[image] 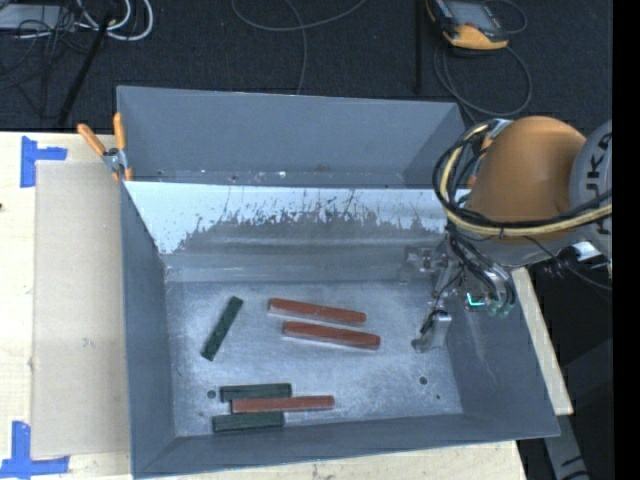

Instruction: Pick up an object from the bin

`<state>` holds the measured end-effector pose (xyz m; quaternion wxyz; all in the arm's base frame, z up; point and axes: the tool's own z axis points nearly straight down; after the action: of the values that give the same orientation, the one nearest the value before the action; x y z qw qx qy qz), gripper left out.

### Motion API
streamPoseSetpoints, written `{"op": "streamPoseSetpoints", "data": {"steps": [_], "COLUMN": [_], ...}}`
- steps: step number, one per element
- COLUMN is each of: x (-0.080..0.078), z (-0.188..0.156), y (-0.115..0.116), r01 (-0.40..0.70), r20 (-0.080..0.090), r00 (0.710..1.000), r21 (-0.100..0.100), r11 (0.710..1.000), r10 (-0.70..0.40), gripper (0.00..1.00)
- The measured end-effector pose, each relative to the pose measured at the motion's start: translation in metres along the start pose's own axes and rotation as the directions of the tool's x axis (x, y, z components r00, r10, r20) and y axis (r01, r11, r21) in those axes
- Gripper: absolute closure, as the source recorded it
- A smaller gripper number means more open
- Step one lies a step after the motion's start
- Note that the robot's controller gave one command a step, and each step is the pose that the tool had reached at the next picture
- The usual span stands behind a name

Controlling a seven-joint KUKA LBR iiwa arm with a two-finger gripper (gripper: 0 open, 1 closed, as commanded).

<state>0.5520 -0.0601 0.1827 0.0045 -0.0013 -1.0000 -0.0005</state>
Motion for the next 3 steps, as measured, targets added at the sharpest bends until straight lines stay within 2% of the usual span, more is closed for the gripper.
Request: {"op": "streamPoseSetpoints", "data": {"steps": [1, 2, 3], "x": [-0.019, -0.021, -0.013], "z": [0.117, 0.113, -0.031], "y": [0.034, 0.034, 0.053], "r01": [-0.098, -0.096, 0.118], "r20": [0.000, 0.007, 0.017], "r00": [0.995, 0.995, 0.993], "r21": [-0.002, 0.000, 0.003], "r11": [0.995, 0.995, 0.993], "r10": [0.098, 0.096, -0.118], "gripper": [0.00, 1.00, 1.00]}}
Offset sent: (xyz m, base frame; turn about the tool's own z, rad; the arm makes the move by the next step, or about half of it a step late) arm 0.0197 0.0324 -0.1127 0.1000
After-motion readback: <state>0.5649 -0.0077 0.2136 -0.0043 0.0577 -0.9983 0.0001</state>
